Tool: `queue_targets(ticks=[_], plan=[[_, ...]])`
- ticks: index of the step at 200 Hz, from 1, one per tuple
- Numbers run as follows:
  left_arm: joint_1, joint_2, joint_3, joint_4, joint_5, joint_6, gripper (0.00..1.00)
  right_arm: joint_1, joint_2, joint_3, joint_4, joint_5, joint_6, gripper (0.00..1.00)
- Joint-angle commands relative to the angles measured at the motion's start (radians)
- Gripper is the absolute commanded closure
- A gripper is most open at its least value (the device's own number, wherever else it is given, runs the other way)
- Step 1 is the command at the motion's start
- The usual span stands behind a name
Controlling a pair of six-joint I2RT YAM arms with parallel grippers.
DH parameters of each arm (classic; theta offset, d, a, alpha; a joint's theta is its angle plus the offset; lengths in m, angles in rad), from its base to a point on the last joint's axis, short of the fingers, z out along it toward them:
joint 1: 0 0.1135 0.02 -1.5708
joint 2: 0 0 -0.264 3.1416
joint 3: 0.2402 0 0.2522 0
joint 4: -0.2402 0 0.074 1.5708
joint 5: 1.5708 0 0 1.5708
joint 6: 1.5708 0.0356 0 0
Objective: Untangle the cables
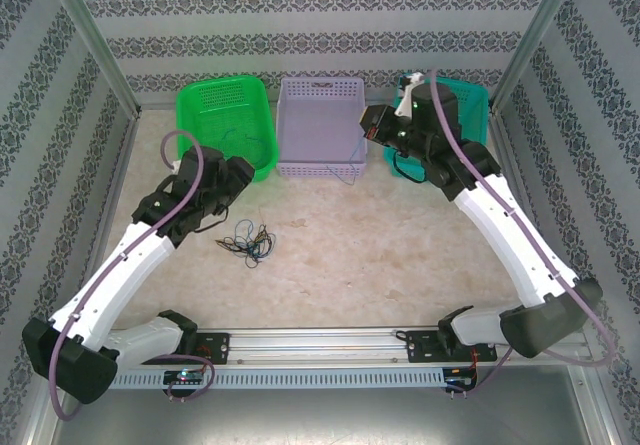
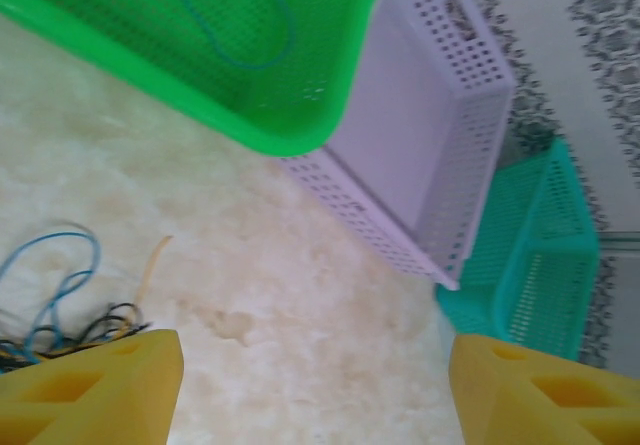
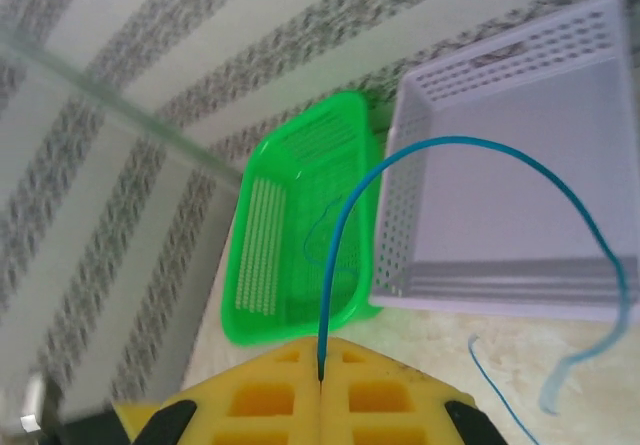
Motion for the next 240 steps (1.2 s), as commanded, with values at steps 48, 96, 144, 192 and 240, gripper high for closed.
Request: queue_targets(ticks=[48, 96, 144, 192, 240], plan=[[0.011, 0.103, 0.216, 0.041, 0.168, -0.217, 0.28, 0.020, 0.083, 0.029, 0.084, -0.429, -0.537, 1.00], [0.010, 0.171, 0.202, 0.203, 0.260, -0.562, 0.25, 0.037, 0.109, -0.059, 0.273, -0.566, -0.608, 1.00], [0.002, 0.211, 0.132, 0.363, 0.298, -0.825, 0.17, 0.093, 0.152, -0.105, 0.387, -0.594, -0.667, 1.00], [-0.013, 0.229, 0.048, 0.521, 0.309, -1.035, 0.16, 0.110, 0.178, -0.166, 0.536, -0.614, -0.623, 1.00], [-0.013, 0.251, 0.005, 0.598, 0.330, -1.140, 0.14, 0.114, 0.207, -0.183, 0.589, -0.638, -0.597, 1.00]])
